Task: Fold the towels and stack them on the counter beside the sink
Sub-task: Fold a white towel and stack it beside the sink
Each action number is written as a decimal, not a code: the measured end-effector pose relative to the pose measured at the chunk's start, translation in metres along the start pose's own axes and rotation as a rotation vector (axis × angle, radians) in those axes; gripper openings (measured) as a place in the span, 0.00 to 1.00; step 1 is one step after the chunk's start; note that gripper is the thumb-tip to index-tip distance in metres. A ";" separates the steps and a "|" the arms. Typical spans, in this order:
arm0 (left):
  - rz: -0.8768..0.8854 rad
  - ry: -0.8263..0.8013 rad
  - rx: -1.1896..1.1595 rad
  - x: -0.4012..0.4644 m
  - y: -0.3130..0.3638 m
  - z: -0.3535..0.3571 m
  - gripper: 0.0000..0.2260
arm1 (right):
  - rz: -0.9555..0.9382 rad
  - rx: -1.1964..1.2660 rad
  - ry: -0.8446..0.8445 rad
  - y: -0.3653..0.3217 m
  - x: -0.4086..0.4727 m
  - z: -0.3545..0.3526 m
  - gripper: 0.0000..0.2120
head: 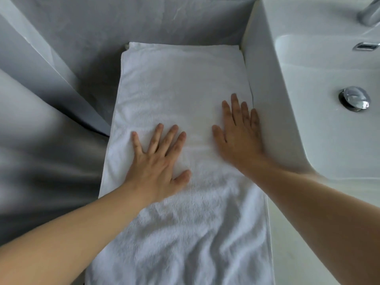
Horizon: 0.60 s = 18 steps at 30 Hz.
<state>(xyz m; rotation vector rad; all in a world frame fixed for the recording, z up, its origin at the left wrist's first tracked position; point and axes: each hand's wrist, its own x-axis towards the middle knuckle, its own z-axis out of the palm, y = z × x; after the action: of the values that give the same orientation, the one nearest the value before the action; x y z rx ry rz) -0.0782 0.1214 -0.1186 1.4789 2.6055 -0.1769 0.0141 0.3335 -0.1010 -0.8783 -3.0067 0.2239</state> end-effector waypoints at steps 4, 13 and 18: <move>-0.015 0.015 -0.019 0.002 0.000 0.001 0.39 | -0.107 0.117 0.042 -0.013 -0.081 0.003 0.31; -0.004 0.010 -0.050 0.000 -0.005 0.000 0.37 | -0.204 -0.065 -0.144 0.010 -0.134 0.014 0.34; -0.165 0.052 -0.068 -0.029 0.018 -0.018 0.34 | -0.170 -0.047 -0.107 0.008 -0.134 0.017 0.34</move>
<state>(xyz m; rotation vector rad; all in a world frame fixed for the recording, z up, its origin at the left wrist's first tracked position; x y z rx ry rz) -0.0493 0.1094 -0.0966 1.2627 2.7456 -0.0669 0.1309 0.2662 -0.1137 -0.6268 -3.1761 0.2060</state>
